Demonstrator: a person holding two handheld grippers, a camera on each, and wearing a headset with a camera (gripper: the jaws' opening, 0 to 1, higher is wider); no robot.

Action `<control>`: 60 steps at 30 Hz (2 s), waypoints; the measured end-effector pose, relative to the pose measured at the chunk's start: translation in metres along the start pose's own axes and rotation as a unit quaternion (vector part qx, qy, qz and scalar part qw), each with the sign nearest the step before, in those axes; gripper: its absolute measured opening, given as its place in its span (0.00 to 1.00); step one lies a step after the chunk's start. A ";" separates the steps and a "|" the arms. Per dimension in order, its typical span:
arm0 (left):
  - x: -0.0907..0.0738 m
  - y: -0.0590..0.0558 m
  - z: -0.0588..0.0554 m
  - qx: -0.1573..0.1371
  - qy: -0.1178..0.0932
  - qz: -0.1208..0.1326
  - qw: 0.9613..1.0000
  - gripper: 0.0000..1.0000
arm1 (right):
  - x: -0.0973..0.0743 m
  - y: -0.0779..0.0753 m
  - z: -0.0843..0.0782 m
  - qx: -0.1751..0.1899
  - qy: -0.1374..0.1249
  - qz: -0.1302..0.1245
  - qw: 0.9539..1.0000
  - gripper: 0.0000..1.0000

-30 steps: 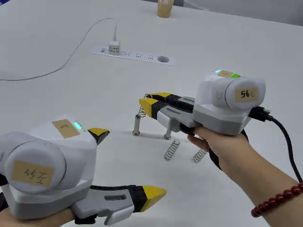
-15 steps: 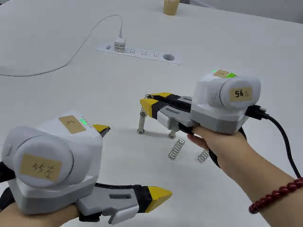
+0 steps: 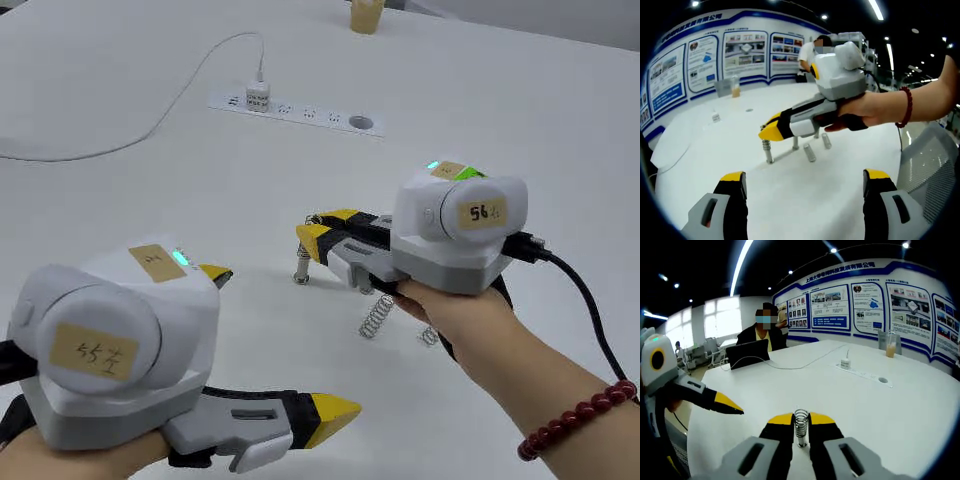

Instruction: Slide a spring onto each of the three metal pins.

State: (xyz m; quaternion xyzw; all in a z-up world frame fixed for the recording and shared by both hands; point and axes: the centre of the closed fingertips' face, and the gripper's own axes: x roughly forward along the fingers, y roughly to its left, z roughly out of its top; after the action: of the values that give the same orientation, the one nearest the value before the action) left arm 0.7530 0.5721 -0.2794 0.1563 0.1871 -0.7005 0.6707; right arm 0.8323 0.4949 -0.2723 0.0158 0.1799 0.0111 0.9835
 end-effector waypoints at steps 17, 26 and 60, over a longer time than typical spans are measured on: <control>-0.001 0.002 -0.001 -0.005 0.002 0.002 1.000 0.96 | 0.009 0.002 -0.023 -0.008 0.035 -0.002 0.999 0.12; -0.001 0.001 -0.002 -0.004 0.004 0.001 1.000 0.95 | 0.011 0.002 -0.034 -0.011 0.052 0.000 0.999 0.12; 0.000 0.001 0.002 0.015 -0.001 0.009 1.000 0.92 | -0.015 -0.004 -0.010 0.018 0.042 -0.022 0.999 0.34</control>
State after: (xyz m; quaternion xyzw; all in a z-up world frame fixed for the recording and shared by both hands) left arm 0.7537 0.5714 -0.2775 0.1670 0.1746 -0.6975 0.6746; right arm 0.8151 0.4907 -0.2767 0.0294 0.2218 -0.0132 0.9746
